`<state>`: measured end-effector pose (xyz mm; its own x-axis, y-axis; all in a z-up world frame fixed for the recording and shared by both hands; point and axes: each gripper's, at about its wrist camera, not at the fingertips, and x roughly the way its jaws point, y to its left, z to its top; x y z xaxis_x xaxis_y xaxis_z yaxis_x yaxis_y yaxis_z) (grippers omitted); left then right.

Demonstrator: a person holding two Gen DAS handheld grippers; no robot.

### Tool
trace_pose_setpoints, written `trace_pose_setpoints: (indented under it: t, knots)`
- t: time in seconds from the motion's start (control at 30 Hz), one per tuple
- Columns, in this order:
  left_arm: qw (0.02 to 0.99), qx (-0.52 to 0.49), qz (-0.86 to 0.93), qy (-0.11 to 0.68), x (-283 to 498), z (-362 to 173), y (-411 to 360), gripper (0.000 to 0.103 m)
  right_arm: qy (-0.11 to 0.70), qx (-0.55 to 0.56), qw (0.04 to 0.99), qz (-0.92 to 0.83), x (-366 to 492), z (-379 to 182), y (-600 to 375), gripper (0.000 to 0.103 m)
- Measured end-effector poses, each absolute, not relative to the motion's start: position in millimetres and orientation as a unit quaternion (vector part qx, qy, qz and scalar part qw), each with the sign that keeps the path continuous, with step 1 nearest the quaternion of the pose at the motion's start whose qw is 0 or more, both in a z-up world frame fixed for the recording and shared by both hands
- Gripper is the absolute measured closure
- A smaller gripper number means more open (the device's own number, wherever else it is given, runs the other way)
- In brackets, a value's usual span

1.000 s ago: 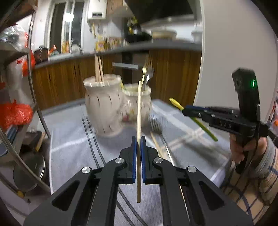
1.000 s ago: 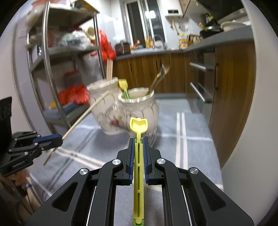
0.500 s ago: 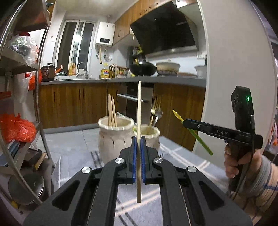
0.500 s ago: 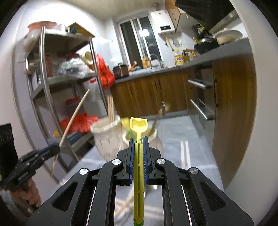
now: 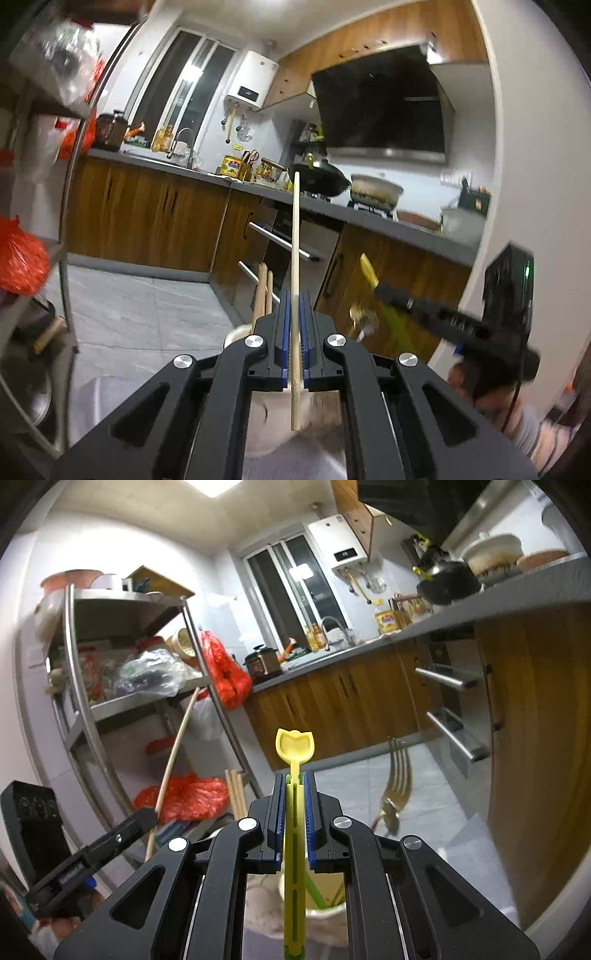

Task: Organize utensils
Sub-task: 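Lower the chopstick into the large compartment with left while right lowers utensil into small compartment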

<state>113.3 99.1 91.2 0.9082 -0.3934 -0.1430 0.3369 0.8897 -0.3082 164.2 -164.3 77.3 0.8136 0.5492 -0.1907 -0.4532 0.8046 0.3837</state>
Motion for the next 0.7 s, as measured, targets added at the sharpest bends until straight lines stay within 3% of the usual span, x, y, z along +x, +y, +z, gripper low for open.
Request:
trace_pose_setpoints:
  t: [0.23,0.7]
  knots:
    - [0.967,-0.158,-0.178,0.088,147,86,92,0.099,0.157,0.161,0.94,0.258,191,64,-146,0.092]
    - [0.981,-0.073,-0.16,0.088,138,64,74,0.099,0.118,0.104,0.964,0.213,198,43,-129,0.092]
